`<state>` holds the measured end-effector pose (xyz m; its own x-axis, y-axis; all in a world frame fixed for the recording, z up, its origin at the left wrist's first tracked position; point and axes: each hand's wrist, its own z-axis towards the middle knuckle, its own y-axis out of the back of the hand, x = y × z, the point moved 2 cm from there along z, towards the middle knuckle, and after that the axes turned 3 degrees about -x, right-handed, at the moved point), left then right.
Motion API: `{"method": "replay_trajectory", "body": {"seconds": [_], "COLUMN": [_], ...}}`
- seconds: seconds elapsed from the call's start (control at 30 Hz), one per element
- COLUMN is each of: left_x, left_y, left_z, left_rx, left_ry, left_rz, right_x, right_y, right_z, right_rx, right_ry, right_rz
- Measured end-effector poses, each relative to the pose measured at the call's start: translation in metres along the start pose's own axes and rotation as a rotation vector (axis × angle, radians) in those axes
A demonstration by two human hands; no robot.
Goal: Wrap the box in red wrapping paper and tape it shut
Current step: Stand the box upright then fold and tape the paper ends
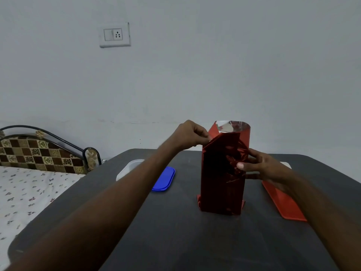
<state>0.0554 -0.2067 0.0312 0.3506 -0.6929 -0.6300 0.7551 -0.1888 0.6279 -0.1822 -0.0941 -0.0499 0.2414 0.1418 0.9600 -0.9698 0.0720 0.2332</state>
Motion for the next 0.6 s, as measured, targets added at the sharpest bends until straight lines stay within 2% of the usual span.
{"method": "replay_trajectory", "body": {"seconds": [0.13,0.23,0.3,0.37,0.4,0.47,0.6], "left_x": [0.001,0.005,0.006,0.005,0.004,0.003,0.001], "left_y": [-0.005,-0.006,-0.006,-0.006,-0.006,-0.005,-0.005], "left_z": [0.006,0.006,0.006,0.006,0.007,0.009,0.010], "left_rx": [-0.001,0.011,0.023,0.047,0.056,0.065,0.069], "left_ry": [-0.048,-0.059,-0.075,-0.085,-0.086,-0.090,-0.114], "left_rz": [0.035,0.033,0.037,0.048,0.058,0.086,0.134], "right_x": [0.003,0.012,0.029,0.057,0.071,0.096,0.100], "right_y": [-0.001,-0.002,-0.004,-0.011,-0.017,-0.033,-0.044], "right_z": [0.000,-0.004,-0.007,-0.013,-0.016,-0.018,-0.010], "right_rx": [-0.009,-0.070,-0.253,-0.490,-0.554,-0.569,-0.501], "right_ry": [-0.016,-0.002,0.107,0.312,0.434,0.596,0.628], "right_rz": [-0.034,-0.189,-0.332,-0.530,-0.638,-0.833,-1.055]}}
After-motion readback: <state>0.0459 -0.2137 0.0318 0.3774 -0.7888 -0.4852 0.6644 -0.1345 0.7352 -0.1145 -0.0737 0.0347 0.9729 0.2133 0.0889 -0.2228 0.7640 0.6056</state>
